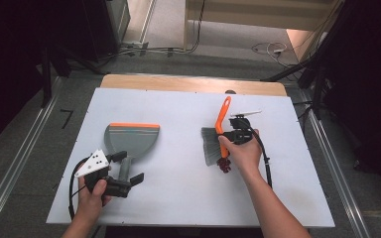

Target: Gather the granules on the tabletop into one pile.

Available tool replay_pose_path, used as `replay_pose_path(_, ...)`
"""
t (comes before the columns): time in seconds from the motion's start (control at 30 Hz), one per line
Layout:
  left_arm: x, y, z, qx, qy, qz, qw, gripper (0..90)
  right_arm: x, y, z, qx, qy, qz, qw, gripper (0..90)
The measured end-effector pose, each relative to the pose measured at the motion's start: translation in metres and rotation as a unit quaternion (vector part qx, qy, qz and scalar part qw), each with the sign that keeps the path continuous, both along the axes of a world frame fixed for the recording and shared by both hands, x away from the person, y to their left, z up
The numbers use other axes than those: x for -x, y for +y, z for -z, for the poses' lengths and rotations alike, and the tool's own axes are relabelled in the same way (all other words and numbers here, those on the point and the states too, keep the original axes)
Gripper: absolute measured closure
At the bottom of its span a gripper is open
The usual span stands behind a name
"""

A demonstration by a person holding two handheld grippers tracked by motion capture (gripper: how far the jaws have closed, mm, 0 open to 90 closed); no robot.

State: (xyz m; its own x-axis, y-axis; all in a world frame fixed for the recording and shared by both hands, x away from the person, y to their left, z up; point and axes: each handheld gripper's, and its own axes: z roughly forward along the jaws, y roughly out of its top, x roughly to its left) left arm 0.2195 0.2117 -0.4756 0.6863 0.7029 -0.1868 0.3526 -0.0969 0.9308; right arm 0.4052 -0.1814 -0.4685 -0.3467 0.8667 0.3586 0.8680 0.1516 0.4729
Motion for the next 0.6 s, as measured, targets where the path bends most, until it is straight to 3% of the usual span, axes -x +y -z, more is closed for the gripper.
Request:
replay_pose_path(0.2, 0.000, 0.000, 0.000, 0.001, 0.000, 0.000, 1.0000, 0.5, 0.000, -0.008, -0.001, -0.002, -0.001, 0.002, 1.0000, 66.5)
replay_pose_path(0.27, 0.000, 0.000, 0.000, 0.002, 0.000, 0.000, 1.0000, 0.5, -0.001, -0.011, -0.002, -0.029, -0.005, -0.005, 0.9995, 66.8)
replay_pose_path(0.37, 0.000, 0.000, 0.000, 0.002, 0.000, -0.001, 1.0000, 0.5, 0.003, -0.009, -0.011, -0.049, -0.031, -0.042, 0.9974, 67.5)
replay_pose_path(0.43, -0.001, 0.000, 0.000, 0.001, 0.001, 0.000, 1.0000, 0.5, 0.007, -0.007, -0.021, -0.048, -0.052, -0.067, 0.9953, 67.6)
replay_pose_path(0.53, -0.001, 0.000, 0.000, 0.000, 0.001, 0.000, 1.0000, 0.5, 0.011, -0.006, -0.039, -0.033, -0.071, -0.117, 0.9901, 67.7)
replay_pose_path(0.6, -0.001, 0.000, 0.000, -0.001, 0.000, 0.000, 1.0000, 0.5, 0.018, -0.004, -0.050, 0.000, -0.089, -0.156, 0.9838, 67.7)
